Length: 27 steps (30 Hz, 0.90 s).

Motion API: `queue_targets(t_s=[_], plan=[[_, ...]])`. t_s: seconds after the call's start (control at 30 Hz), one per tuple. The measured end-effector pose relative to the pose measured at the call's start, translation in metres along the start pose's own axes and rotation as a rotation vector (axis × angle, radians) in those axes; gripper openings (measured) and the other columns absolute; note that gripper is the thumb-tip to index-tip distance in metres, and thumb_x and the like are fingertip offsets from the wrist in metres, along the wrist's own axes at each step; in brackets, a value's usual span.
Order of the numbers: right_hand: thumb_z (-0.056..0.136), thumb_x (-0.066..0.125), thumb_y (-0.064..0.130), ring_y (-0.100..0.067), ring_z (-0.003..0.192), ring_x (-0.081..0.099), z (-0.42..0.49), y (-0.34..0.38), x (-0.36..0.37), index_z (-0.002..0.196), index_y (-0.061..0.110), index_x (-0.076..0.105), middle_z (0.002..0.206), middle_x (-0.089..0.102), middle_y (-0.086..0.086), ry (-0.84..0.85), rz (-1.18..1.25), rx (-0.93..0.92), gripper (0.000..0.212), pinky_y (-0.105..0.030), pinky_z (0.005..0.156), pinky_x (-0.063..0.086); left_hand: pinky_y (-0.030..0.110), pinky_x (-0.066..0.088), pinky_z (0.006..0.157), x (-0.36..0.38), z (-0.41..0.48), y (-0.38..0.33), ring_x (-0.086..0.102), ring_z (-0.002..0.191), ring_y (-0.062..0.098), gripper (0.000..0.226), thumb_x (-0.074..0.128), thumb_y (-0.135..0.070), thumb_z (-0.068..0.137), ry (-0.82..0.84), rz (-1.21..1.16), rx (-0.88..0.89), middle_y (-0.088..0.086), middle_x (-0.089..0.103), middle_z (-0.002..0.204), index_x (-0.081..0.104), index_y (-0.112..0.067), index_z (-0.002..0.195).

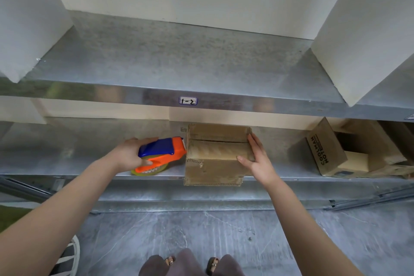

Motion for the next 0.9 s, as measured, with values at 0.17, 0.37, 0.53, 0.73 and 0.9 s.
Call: queue_targets(t_s=[0.17, 0.37, 0.53, 0.73, 0.9], plan=[[0.093, 0.065, 0.025, -0.010, 0.148, 0.012, 0.000, 0.001, -0.001, 0.155, 0.019, 0.019, 0.162, 0.010, 0.009, 0.003, -0.015, -0.004, 0.077, -0.023, 0.114, 0.012, 0.025, 0.037, 0.082, 0.005, -0.003, -0.003, 0.051, 0.096, 0.020, 0.081, 0.077, -0.030, 0.078, -0.005, 0.053, 0.000, 0.009, 0.056, 0.115, 0.035, -0.034, 0.147], [0.093, 0.064, 0.026, -0.009, 0.148, 0.011, -0.002, -0.001, -0.002, 0.155, 0.019, 0.020, 0.162, 0.009, 0.010, 0.035, -0.005, -0.013, 0.076, -0.022, 0.115, 0.011, 0.032, 0.043, 0.086, 0.000, -0.013, -0.005, 0.041, 0.112, 0.029, 0.064, 0.057, -0.042, 0.090, -0.040, 0.525, 0.056, 0.008, 0.046, 0.121, 0.028, -0.043, 0.147], [0.093, 0.064, 0.026, -0.009, 0.148, 0.011, 0.000, -0.002, -0.002, 0.155, 0.020, 0.019, 0.162, 0.008, 0.011, 0.041, 0.004, -0.022, 0.077, -0.024, 0.116, 0.012, 0.037, 0.045, 0.092, -0.004, -0.017, 0.012, 0.041, 0.113, 0.030, 0.072, 0.062, -0.040, 0.087, -0.077, 0.437, -0.038, 0.010, 0.045, 0.126, 0.028, -0.035, 0.150], [0.091, 0.067, 0.030, -0.008, 0.146, 0.015, -0.001, 0.002, 0.005, 0.154, 0.023, 0.021, 0.161, 0.011, 0.011, 0.039, -0.014, -0.048, 0.078, -0.020, 0.111, 0.016, 0.042, 0.035, 0.105, 0.001, -0.009, 0.010, 0.035, 0.124, 0.034, 0.071, 0.062, -0.037, 0.088, -0.067, 0.337, -0.070, 0.010, 0.034, 0.142, 0.026, -0.034, 0.150], [0.091, 0.066, 0.031, -0.011, 0.147, 0.017, 0.004, 0.016, 0.027, 0.154, 0.023, 0.020, 0.161, 0.010, 0.011, 0.055, -0.017, -0.071, 0.078, -0.025, 0.111, 0.021, 0.047, 0.001, 0.118, 0.003, -0.011, -0.013, 0.001, 0.147, 0.031, 0.068, 0.051, -0.046, 0.093, -0.125, 0.382, -0.078, 0.004, 0.012, 0.160, 0.020, -0.033, 0.152]])
Point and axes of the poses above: each hand's wrist, its own z-axis towards the middle knuckle, its own x-axis out of the palm, y = z × x, the point moved 2 cm from there along z, towards the middle knuckle
